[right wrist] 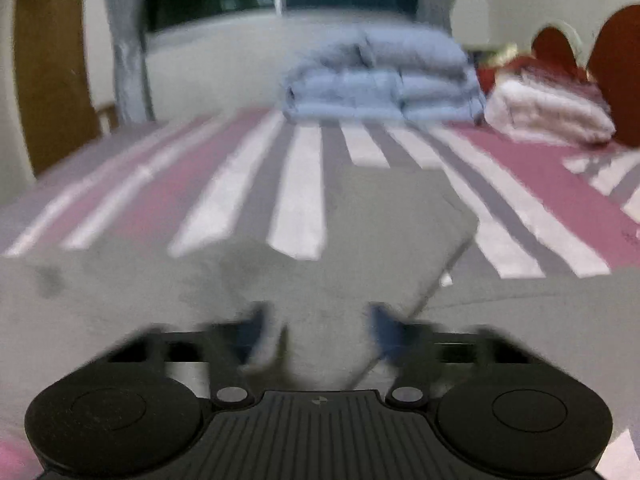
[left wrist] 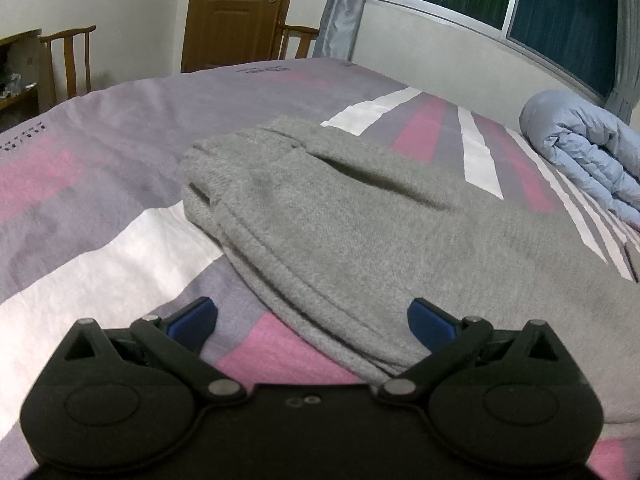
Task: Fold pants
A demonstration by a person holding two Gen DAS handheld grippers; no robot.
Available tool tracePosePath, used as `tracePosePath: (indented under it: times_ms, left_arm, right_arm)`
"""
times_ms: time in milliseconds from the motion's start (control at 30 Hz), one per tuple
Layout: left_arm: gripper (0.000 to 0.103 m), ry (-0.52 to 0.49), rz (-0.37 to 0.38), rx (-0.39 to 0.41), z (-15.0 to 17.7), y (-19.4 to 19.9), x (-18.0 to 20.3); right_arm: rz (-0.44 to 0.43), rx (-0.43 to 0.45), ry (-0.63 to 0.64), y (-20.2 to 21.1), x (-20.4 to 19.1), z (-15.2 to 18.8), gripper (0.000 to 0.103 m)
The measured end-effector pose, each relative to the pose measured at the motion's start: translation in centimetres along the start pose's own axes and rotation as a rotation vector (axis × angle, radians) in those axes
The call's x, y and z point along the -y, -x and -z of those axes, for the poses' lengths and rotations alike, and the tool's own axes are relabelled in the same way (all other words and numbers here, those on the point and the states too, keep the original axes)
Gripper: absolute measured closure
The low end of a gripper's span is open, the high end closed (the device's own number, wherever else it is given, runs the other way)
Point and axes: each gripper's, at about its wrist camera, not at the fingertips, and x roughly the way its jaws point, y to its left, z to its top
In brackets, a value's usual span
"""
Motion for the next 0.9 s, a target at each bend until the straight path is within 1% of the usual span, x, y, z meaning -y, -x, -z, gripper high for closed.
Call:
tracePosePath:
  times_ms: [33, 100, 200, 267, 300, 333, 400, 467, 500, 533, 600, 633, 667, 733, 800, 833, 867, 900]
  left_arm:
    - [0.006, 0.000, 0.000, -0.001, 0.0, 0.0, 0.0]
    - [0.006, -0.002, -0.001, 0.000, 0.0, 0.0, 0.0]
    - [0.006, -0.004, -0.002, 0.000, -0.1, 0.0, 0.1]
    - [0.006, -0.004, -0.003, 0.002, 0.0, 0.0, 0.1]
    - [0.006, -0.004, -0.002, 0.002, 0.0, 0.0, 0.1]
    - [0.006, -0.004, -0.003, 0.003, 0.0, 0.0, 0.1]
    - [0.006, -0.004, -0.005, 0.005, 0.0, 0.0, 0.2]
    - [0.006, -0.006, -0.009, 0.007, 0.0, 0.0, 0.3]
    - [0.006, -0.007, -0.011, 0.007, 0.0, 0.0, 0.3]
    - [0.006, -0.008, -0.012, 0.007, 0.0, 0.0, 0.4]
    - [0.006, -0.008, -0.012, 0.005, -0.1, -0.1, 0.4]
    - [0.006, -0.008, -0.011, 0.005, -0.1, -0.1, 0.3]
    - [0.006, -0.008, -0.010, 0.006, -0.1, -0.1, 0.3]
    - [0.006, -0.010, -0.011, 0.006, -0.1, -0.2, 0.3]
    - [0.006, -0.010, -0.012, 0.007, -0.1, -0.2, 0.4]
    - [0.006, -0.011, -0.012, 0.007, -0.1, -0.2, 0.4]
    - [0.006, -0.011, -0.013, 0.006, -0.1, -0.2, 0.4]
    - [0.006, -0.011, -0.012, 0.007, -0.1, -0.2, 0.4]
  right_arm:
    - [-0.008, -0.021, -0.035, -0.5, 1.0, 0.2, 0.100]
    - [-0.016, 0.012, -0.098, 0.6, 3.2, 1.0, 0.100]
    - [-0.018, 0.034, -0.137, 3.6, 5.5, 3.2, 0.100]
    - [-0.031, -0.027, -0.171, 5.2, 6.6, 5.4, 0.102]
    - [-0.033, -0.043, -0.168, 6.0, 7.0, 6.5, 0.102]
    - [-0.032, -0.036, -0.155, 6.9, 7.3, 7.4, 0.102]
    - [-0.003, 0.009, -0.147, 8.4, 7.7, 7.3, 0.101]
    - [0.010, 0.050, -0.146, 8.6, 7.8, 6.0, 0.098]
    - [0.007, 0.060, -0.137, 8.3, 7.5, 5.3, 0.088]
    - [0.012, 0.074, -0.120, 7.9, 7.1, 4.5, 0.061]
    - [0.036, 0.101, -0.069, 6.5, 5.9, 2.9, 0.021]
    - [0.032, 0.113, -0.039, 5.6, 5.4, 2.3, 0.022]
    - [0.026, 0.102, -0.020, 4.4, 5.2, 1.7, 0.022]
    - [0.046, 0.051, 0.047, 1.7, 4.2, 0.8, 0.044]
    - [0.101, -0.008, 0.153, -0.9, 3.2, 0.4, 0.046]
    - [0.118, -0.010, 0.205, -1.7, 3.2, 0.5, 0.075]
    - [0.143, 0.000, 0.235, -1.8, 3.5, 0.9, 0.096]
    - [0.153, 0.009, 0.188, -1.4, 4.4, 0.5, 0.094]
